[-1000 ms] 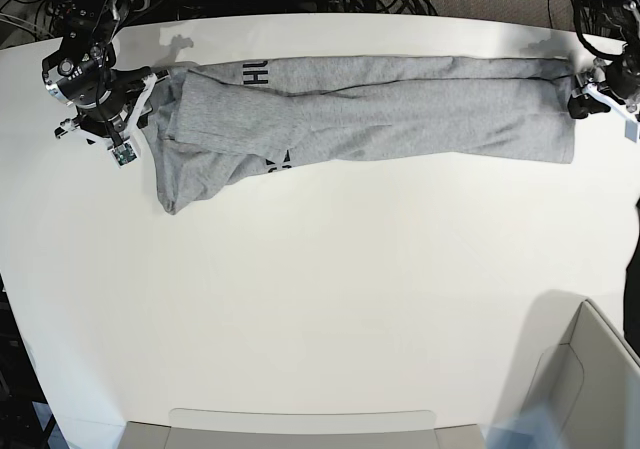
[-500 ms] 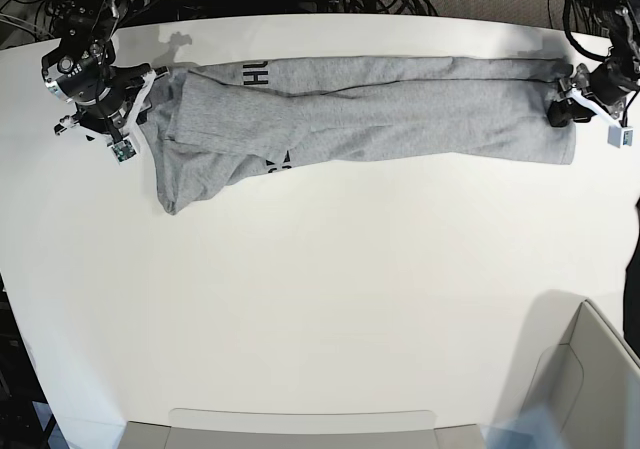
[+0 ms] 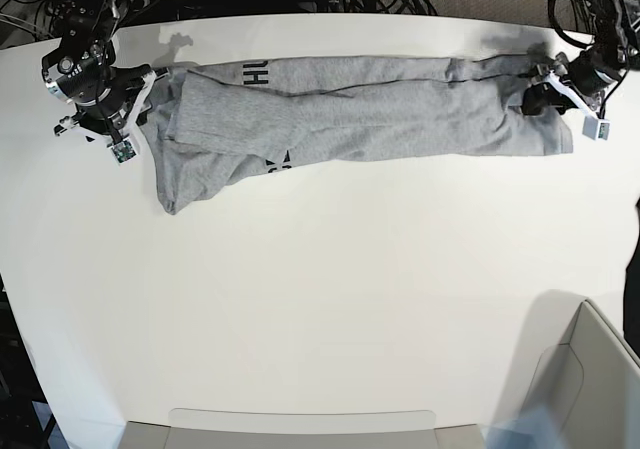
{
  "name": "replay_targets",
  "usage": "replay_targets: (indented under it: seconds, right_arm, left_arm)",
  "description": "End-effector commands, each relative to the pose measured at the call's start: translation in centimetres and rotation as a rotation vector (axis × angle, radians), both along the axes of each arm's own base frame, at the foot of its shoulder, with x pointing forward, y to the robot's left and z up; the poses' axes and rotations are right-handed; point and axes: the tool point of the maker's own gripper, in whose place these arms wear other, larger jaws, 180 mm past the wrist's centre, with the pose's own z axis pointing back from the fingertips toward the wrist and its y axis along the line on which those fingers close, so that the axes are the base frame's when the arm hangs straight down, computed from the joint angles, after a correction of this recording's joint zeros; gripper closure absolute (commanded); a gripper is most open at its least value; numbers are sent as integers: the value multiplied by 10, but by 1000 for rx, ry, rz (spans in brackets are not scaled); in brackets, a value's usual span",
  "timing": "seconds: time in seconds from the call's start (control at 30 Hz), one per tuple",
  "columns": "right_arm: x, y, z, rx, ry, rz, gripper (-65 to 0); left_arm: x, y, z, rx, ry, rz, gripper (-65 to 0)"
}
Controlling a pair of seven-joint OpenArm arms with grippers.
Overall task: Fold the T-shirt properly
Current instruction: 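Hold the strip end with the right gripper, regrip the other end with left, then fold the strip end held by the left gripper toward the right gripper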
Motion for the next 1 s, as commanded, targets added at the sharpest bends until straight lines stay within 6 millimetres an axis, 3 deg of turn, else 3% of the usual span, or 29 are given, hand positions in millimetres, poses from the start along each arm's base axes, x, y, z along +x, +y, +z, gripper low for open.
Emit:
replay_targets:
  seconds: [0.0,0.13,0.2,0.37,0.43,0.53,0.63,0.77,0.87,0.97]
  right_arm:
    - [5,-1,8,-8,-30,17,-221]
    - [6,0,8,-8,-30,20,-221]
    - [6,1,8,-6,-30,19,-221]
    - [6,2,8,-5,-31,21,-221]
    - [6,1,8,-5,-31,19,-221]
    - [6,0,9,-7,-32,18,-221]
    - [6,1,8,-3,-32,17,-221]
    - [1,1,6,-3,-19,16,-221]
    - [1,1,6,-3,-19,16,-221]
    - [1,1,6,-3,-19,16,-221]
  left_arm:
    - [-4,9,1,33,28,-10,-331]
    - [-13,16,-9,23,68,21,-246]
    - [-22,21,-18,10,101,51,-164]
    - [-17,47,-26,5,139,117,-6]
    - [-17,56,-28,1,166,139,-1]
    - [0,73,-11,36,152,127,0]
    - [4,81,-3,56,168,109,0]
    - [18,73,13,90,120,51,0]
    - [16,64,15,86,101,39,0]
    - [25,53,31,99,27,23,0]
